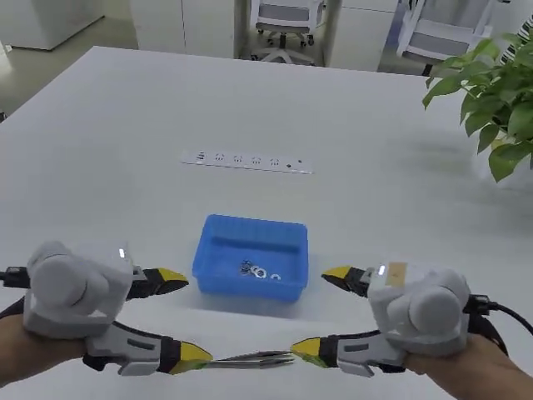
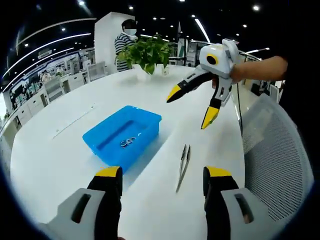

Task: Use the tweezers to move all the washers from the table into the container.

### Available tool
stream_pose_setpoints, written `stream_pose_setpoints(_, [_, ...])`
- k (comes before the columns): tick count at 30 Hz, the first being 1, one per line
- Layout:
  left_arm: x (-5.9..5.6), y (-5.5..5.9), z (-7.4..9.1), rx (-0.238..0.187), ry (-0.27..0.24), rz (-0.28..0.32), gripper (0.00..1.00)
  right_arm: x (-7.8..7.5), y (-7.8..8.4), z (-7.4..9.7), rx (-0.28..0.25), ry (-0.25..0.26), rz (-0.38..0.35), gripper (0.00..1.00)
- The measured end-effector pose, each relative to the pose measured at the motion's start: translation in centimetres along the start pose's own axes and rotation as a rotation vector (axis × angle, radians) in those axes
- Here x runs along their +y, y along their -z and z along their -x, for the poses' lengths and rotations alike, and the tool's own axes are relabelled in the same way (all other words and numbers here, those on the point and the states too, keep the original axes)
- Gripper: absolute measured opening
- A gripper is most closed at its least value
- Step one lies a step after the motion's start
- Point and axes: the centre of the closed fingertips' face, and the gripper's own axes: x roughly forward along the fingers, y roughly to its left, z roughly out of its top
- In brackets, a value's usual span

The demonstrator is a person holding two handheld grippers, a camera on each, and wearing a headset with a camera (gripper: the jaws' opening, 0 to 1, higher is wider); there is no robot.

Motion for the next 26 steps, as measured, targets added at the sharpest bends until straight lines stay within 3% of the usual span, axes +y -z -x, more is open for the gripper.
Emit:
stream_pose_setpoints(8, [-0.2, -0.8, 1.2, -0.062, -0.038, 0.015, 0.82, -0.6, 1.5, 2.8, -0.020, 0.061, -0.085, 0.77])
stream_pose_setpoints(15, [-0.1, -0.7, 1.5, -0.078, -0.066, 0.016, 0.94, -0.3, 2.4, 4.2, -0.033, 0.087, -0.135, 0.86])
stream_pose_setpoints(19, [-0.4, -0.7, 1.9, -0.089, -0.068, 0.015, 0.96, 0.1, 2.3, 4.8, -0.060, 0.094, -0.129, 0.92])
stream_pose_setpoints(21, [-0.4, -0.5, 1.9, -0.075, -0.069, 0.009, 0.99, 0.2, 2.2, 4.9, -0.069, 0.093, -0.138, 0.96])
stream_pose_setpoints(26, [-0.4, -0.4, 2.2, -0.078, -0.075, 0.021, 0.99, 0.1, 2.2, 5.0, -0.067, 0.099, -0.138, 1.00])
